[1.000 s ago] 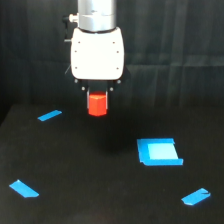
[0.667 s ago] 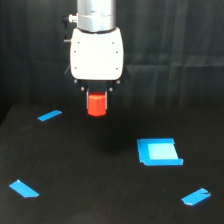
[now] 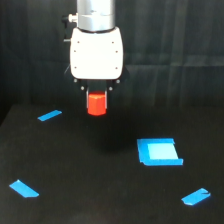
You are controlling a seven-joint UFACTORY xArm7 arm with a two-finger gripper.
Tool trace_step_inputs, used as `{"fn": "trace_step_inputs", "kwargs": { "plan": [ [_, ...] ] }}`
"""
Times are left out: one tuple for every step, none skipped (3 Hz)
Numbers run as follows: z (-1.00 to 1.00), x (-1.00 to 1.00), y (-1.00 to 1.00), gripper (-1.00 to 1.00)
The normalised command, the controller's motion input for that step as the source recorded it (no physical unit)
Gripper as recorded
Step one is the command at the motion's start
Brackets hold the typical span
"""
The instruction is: Pick up the red object from the table
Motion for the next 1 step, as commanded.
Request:
{"fn": "trace_step_inputs", "kwargs": {
  "plan": [
    [0.06,0.05,0.05,-0.98]
  ]
}}
